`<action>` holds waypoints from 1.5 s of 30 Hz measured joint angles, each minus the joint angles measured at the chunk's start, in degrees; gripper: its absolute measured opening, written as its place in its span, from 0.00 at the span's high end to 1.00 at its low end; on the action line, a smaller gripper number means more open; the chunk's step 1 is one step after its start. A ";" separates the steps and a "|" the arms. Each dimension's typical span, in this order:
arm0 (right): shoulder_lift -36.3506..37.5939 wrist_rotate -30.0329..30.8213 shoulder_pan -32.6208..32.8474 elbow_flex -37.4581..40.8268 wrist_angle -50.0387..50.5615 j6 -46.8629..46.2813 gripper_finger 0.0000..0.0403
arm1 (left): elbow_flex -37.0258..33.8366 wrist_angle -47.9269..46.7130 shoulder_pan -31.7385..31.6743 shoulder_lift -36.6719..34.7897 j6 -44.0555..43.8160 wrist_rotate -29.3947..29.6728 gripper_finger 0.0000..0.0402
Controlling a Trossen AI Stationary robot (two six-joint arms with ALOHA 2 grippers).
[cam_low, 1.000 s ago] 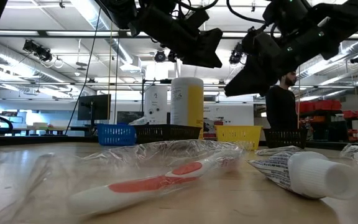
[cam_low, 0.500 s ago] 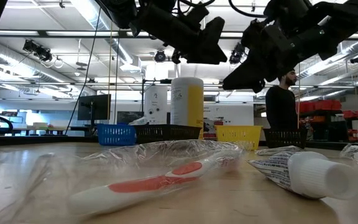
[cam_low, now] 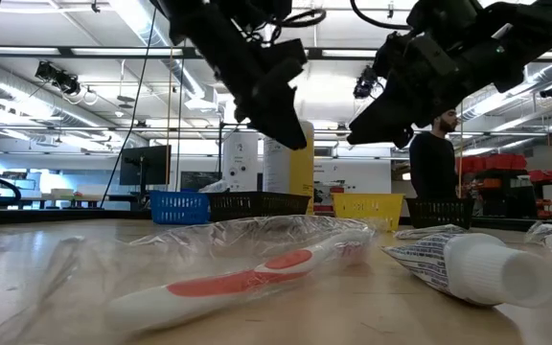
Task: Pick & Place Travel size toiletries
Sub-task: Put the orange toothbrush into the blue bin
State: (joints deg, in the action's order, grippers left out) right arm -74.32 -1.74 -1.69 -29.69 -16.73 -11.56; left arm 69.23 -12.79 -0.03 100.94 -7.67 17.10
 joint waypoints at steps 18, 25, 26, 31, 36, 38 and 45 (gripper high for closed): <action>0.00 -1.44 0.59 0.00 1.80 -5.46 0.58 | -0.04 4.85 14.31 0.32 -20.37 -15.36 0.65; 0.00 -1.40 4.56 0.00 2.89 -6.11 0.58 | 0.00 6.29 23.53 0.40 -25.36 -11.15 0.65; 0.00 -1.40 5.26 0.00 2.75 -6.11 0.58 | -0.03 6.38 25.23 0.40 -26.51 -9.48 0.66; 0.00 1.10 8.68 0.00 2.40 -5.98 0.58 | -1.20 5.56 32.32 0.42 -34.66 6.02 0.65; -0.02 6.24 11.57 0.00 2.42 -5.79 0.58 | -1.32 6.47 35.71 3.99 -41.37 13.81 0.60; -0.04 7.39 12.46 0.00 2.77 -5.50 0.58 | -1.14 9.49 35.89 6.76 -42.65 14.32 0.57; -2.23 8.20 14.54 -0.02 2.54 -5.50 0.58 | -0.93 21.01 35.13 16.40 -38.18 17.39 0.50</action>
State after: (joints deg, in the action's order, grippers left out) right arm -76.55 6.46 12.84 -29.71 -14.18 -17.06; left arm 68.30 8.22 35.10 117.33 -45.84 34.49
